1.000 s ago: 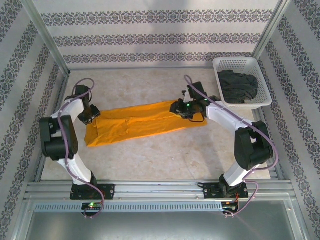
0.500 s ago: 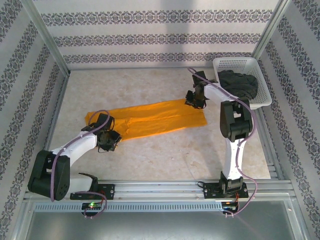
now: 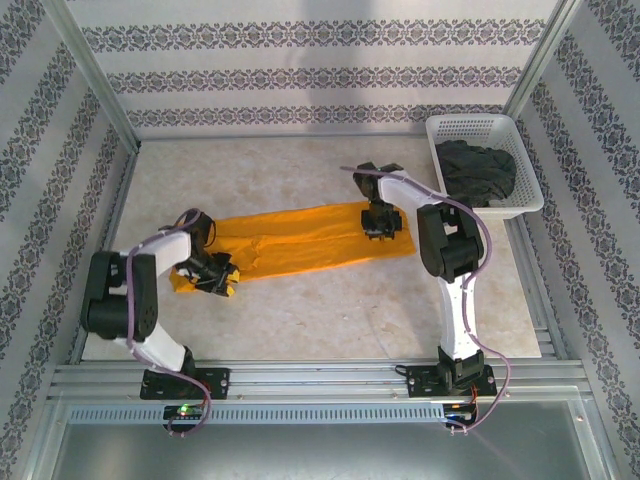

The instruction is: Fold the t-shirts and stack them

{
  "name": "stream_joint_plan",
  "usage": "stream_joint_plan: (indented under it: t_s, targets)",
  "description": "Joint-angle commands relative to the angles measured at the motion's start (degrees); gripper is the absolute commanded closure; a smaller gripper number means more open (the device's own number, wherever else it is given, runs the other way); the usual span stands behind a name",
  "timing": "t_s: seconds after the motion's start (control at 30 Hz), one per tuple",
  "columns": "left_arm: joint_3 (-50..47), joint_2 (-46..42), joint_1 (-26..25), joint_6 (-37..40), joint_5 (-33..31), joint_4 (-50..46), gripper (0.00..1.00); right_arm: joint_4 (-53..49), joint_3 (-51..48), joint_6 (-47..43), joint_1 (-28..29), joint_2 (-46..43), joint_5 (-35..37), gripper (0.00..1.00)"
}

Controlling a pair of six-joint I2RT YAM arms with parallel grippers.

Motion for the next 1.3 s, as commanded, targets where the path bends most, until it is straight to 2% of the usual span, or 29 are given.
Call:
stream_joint_plan:
  t_s: [0.0, 0.17, 0.37, 0.47, 0.57, 0.63, 0.73, 0.8, 0.87, 0.97, 1.07, 1.17, 1.27]
  targets:
    - [8.94, 10.77, 2.98, 9.19, -13.09, 17.52, 0.69, -5.52, -5.85, 0.23, 0.67, -4.7, 4.86, 0.78]
    - [28.44, 25.65, 1.82, 12.94, -9.24, 13.93, 0.69, -4.25, -17.01, 3.79, 4.16, -12.0, 1.88, 0.78]
    - [53.3, 41.53, -3.35, 11.99, -5.62, 13.5, 0.68, 1.89, -31.27, 13.48, 10.19, -19.11, -8.11, 0.77]
    - [66.13, 49.12, -6.29, 12.06, -5.88, 10.2, 0.68, 4.89, -33.62, 17.91, 14.74, -19.05, -12.01, 0.77]
    - [73.92, 52.8, -7.97, 11.09, -7.4, 5.44, 0.66, 5.58, -31.98, 20.52, 18.3, -23.23, -9.39, 0.77]
    - [71.23, 50.13, -8.61, 10.38, -9.49, 6.36, 0.62, 7.21, -31.41, 20.81, 18.06, -28.85, -7.27, 0.76]
    - [61.58, 40.9, -9.46, 10.62, -14.54, 9.72, 0.55, 9.18, -29.86, 18.02, 13.85, -35.26, -5.46, 0.75]
    - [52.1, 33.56, -9.67, 9.17, -16.29, 13.03, 0.53, 12.16, -29.25, 14.5, 9.51, -37.41, -5.63, 0.73]
    - [42.21, 27.22, -9.63, 5.85, -15.45, 18.33, 0.53, 14.22, -28.33, 11.82, 4.93, -37.23, -5.49, 0.72]
    - [28.94, 20.8, -10.2, 0.2, -11.11, 27.56, 0.54, 15.14, -25.55, 9.59, -2.42, -32.3, -6.02, 0.71]
    - [21.16, 16.72, -12.1, -3.03, -7.05, 34.23, 0.55, 14.93, -21.89, 8.12, -7.66, -25.65, -5.68, 0.7]
    - [16.98, 13.18, -14.2, -3.31, -4.98, 35.53, 0.56, 11.64, -16.33, 6.82, -9.57, -18.43, -5.42, 0.69]
    - [11.6, 7.44, -14.41, -3.3, -7.07, 35.18, 0.57, 4.84, -10.21, 6.26, -9.08, -10.12, -5.87, 0.69]
